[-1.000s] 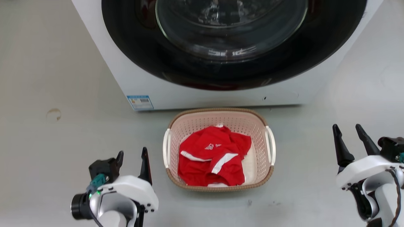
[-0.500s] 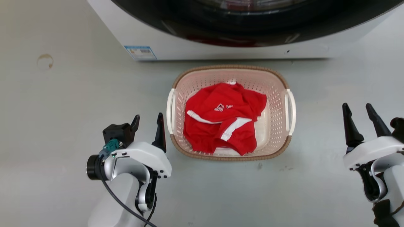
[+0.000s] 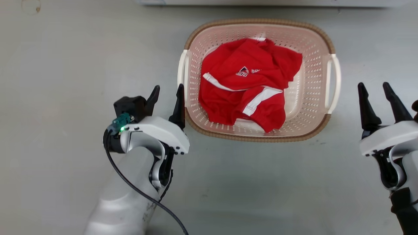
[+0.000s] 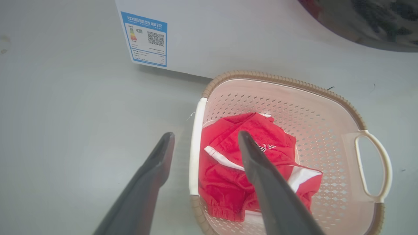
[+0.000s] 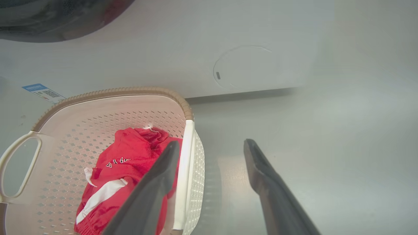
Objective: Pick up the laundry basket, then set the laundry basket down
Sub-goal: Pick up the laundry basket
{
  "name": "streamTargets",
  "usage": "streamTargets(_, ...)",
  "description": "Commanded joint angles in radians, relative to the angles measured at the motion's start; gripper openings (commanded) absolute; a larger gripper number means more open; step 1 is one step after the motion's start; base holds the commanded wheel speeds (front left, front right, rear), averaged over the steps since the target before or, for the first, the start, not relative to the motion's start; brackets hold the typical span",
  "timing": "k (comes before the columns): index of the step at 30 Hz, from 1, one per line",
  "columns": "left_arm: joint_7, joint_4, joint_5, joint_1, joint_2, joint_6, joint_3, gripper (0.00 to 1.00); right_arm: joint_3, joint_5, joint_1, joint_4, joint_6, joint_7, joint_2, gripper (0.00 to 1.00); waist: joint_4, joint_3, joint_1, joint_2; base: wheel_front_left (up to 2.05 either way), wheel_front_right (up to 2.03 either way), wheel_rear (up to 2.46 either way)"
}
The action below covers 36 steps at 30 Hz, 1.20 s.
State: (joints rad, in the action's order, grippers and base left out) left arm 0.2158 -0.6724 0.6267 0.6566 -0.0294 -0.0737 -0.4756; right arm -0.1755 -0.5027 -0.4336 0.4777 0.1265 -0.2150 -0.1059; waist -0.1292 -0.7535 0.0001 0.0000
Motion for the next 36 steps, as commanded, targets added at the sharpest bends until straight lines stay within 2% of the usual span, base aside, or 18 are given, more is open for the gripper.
streamTargets(1,0.016,-0.003,0.028,0.019,-0.021,0.013,0.011,1.0,-0.025,-0.013,0.001,-0.014,0.004,-0.016,-0.013,1.0,-0.02,-0.045,-0.0001,0.0,0.0,0.0,0.0)
streamTargets(16,0.045,-0.228,0.112,0.206,-0.021,0.074,-0.115,1.0,-0.131,-0.069,-0.115,0.082,0.004,-0.031,-0.015,1.0,-0.028,-0.15,-0.0001,0.0,0.0,0.0,0.0)
streamTargets(36,0.046,-0.477,0.035,0.368,-0.033,0.173,-0.08,1.0,-0.254,-0.114,-0.259,0.192,0.004,-0.045,0.024,1.0,0.038,-0.233,-0.0001,0.0,0.0,0.0,0.0)
